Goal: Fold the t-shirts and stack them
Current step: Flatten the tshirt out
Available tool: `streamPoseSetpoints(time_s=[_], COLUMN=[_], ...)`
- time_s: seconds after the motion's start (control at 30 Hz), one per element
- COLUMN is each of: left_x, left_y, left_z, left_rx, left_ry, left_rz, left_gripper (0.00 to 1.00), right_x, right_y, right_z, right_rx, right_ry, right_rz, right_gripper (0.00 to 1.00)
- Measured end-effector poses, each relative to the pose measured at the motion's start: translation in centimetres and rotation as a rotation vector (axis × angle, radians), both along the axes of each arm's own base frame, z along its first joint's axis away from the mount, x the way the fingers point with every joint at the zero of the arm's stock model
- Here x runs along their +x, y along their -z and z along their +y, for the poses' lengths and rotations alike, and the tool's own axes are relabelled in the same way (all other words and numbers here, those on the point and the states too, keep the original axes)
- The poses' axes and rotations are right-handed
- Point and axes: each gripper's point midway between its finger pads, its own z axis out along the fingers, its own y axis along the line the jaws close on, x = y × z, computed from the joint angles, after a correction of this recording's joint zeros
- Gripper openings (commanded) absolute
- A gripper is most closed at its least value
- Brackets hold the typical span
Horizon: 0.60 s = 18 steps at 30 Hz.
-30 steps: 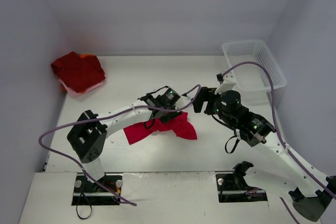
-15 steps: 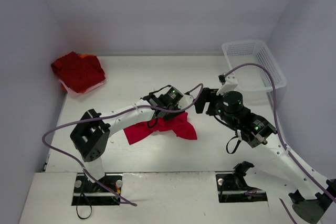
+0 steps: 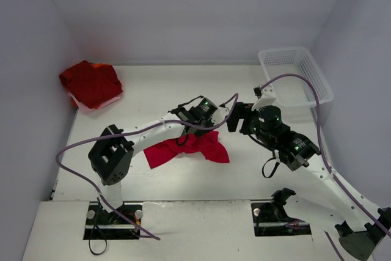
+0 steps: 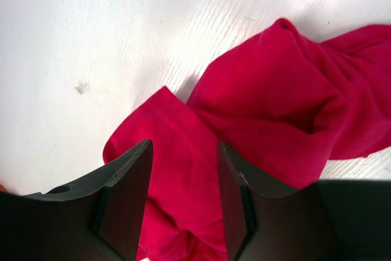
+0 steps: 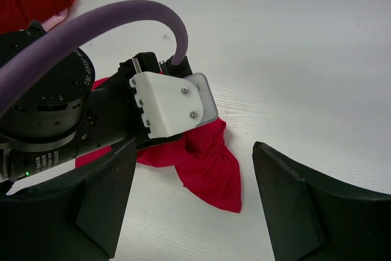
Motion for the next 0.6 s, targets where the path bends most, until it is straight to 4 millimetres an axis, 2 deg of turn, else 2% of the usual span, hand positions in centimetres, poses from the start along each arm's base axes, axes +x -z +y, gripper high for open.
streamPoseSetpoints(time_s=[0.33, 0.6], left_x=[-0.6, -3.6], left_y=[0.5, 1.5], left_z=[0.0, 0.3], left_rx=[-0.01, 0.006], left_ry=[-0.013, -0.034], left_rz=[0.037, 0.071], left_gripper=[0.41, 0.41], right_x=[0.0, -0.2], right_y=[0.3, 0.3], right_z=[-0.1, 0.4], right_rx=[-0.002, 0.007], right_ry=[0.002, -0.029], right_rz=[0.007, 0.013], right_gripper=[0.73, 0.73])
